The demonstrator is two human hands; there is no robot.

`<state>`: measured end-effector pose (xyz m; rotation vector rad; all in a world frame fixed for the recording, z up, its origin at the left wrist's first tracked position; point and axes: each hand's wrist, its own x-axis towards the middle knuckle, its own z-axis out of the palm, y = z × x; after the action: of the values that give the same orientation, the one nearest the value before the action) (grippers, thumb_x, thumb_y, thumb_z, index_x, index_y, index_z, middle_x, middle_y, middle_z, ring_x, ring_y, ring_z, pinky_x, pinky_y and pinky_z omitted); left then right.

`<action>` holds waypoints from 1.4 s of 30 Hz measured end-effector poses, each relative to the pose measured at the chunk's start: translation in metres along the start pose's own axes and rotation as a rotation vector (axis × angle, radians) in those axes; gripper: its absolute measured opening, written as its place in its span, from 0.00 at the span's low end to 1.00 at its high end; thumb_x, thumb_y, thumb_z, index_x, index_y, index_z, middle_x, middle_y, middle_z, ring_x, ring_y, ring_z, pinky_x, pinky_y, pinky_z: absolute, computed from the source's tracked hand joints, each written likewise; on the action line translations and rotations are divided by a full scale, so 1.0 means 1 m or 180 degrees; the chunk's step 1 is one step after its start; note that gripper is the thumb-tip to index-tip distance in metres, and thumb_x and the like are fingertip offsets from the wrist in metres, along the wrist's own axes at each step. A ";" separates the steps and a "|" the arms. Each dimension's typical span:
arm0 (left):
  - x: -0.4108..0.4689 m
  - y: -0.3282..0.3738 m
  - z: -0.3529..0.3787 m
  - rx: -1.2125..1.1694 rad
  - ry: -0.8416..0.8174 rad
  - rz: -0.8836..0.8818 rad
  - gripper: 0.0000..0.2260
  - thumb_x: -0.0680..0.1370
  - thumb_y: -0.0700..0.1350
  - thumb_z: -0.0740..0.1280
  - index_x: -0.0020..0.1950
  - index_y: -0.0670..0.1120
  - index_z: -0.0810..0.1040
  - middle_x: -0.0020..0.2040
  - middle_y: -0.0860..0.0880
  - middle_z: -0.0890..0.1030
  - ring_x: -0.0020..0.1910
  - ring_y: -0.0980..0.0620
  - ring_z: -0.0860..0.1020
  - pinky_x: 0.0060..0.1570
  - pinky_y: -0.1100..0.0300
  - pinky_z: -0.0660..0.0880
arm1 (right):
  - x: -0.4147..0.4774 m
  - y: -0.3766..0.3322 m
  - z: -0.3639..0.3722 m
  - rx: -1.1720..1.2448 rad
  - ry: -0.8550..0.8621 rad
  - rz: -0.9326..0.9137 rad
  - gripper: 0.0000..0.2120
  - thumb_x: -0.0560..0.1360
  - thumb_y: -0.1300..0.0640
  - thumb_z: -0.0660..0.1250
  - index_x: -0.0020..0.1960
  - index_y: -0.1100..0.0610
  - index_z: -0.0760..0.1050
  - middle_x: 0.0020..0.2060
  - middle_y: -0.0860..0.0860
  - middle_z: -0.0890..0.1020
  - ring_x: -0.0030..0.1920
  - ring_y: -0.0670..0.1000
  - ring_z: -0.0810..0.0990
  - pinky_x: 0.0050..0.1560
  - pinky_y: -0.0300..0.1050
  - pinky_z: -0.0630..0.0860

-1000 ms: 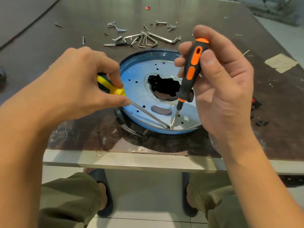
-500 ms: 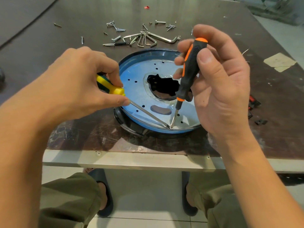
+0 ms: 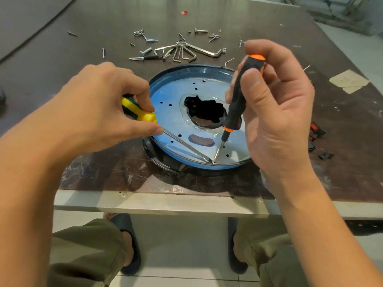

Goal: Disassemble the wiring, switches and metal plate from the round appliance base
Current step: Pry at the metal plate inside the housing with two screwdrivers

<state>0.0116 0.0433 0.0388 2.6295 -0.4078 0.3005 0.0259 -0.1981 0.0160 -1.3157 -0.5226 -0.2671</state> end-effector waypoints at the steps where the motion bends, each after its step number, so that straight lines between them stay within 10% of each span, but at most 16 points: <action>1: 0.000 0.000 0.000 0.0004 -0.0005 -0.0006 0.15 0.60 0.66 0.73 0.36 0.57 0.79 0.37 0.58 0.77 0.39 0.57 0.73 0.36 0.56 0.66 | -0.001 0.000 -0.002 0.0058 -0.0012 0.0018 0.11 0.82 0.63 0.63 0.64 0.63 0.73 0.48 0.58 0.78 0.48 0.59 0.76 0.52 0.53 0.75; 26: 0.000 0.008 -0.006 -0.0012 -0.0176 -0.0220 0.12 0.62 0.61 0.76 0.37 0.56 0.79 0.41 0.57 0.78 0.46 0.49 0.72 0.49 0.45 0.74 | 0.000 0.000 -0.008 0.0491 0.0096 0.0239 0.12 0.84 0.65 0.56 0.62 0.61 0.75 0.49 0.56 0.84 0.46 0.55 0.82 0.51 0.50 0.77; 31: -0.001 0.008 -0.006 -0.0006 -0.0198 -0.0220 0.12 0.63 0.62 0.75 0.37 0.57 0.78 0.42 0.57 0.78 0.47 0.50 0.71 0.51 0.44 0.74 | 0.001 0.001 -0.001 0.0234 0.0193 0.0038 0.11 0.78 0.55 0.69 0.59 0.58 0.77 0.45 0.49 0.78 0.48 0.59 0.71 0.51 0.59 0.68; 36: -0.001 0.010 -0.007 -0.0008 -0.0218 -0.0244 0.14 0.62 0.63 0.72 0.38 0.56 0.79 0.42 0.58 0.77 0.47 0.51 0.70 0.51 0.43 0.73 | 0.001 0.000 -0.009 0.0539 0.0195 0.0295 0.13 0.84 0.63 0.55 0.62 0.59 0.77 0.49 0.55 0.85 0.47 0.56 0.82 0.50 0.50 0.77; 42: 0.000 0.010 -0.007 -0.0003 -0.0248 -0.0248 0.14 0.62 0.63 0.72 0.38 0.56 0.78 0.42 0.58 0.77 0.48 0.50 0.70 0.51 0.43 0.73 | 0.000 -0.001 0.000 0.0156 0.0139 0.0035 0.13 0.79 0.54 0.70 0.61 0.57 0.76 0.47 0.52 0.78 0.45 0.57 0.73 0.49 0.52 0.73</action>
<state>0.0073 0.0381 0.0486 2.6549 -0.3300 0.1731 0.0259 -0.1984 0.0165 -1.2622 -0.4822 -0.2718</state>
